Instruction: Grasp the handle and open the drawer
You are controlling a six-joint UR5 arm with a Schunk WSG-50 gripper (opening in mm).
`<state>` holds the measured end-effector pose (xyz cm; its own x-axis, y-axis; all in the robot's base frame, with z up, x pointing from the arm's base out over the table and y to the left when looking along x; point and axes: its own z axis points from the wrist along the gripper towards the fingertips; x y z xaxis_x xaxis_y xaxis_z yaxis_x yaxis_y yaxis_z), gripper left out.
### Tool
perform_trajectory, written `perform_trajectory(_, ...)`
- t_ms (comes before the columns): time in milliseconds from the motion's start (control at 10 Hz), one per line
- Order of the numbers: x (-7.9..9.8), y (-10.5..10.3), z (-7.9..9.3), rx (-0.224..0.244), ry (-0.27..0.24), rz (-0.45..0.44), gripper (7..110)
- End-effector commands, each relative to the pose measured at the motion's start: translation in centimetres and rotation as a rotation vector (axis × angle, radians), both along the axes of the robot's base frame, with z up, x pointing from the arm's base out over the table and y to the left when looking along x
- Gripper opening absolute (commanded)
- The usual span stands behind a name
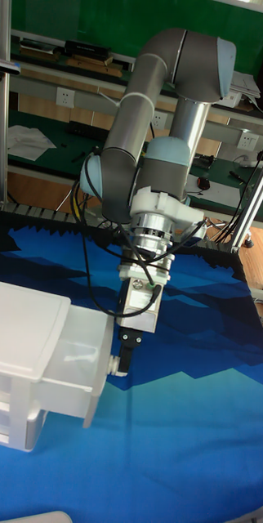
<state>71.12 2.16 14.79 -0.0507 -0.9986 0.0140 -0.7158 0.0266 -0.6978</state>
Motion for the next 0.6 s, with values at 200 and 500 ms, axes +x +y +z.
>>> perform_trajectory(200, 0.0, 1.4, 0.3, 0.038, 0.006, -0.003, 7)
perform_trajectory(500, 0.2, 2.7, -0.3, 0.072, -0.003, 0.009, 7)
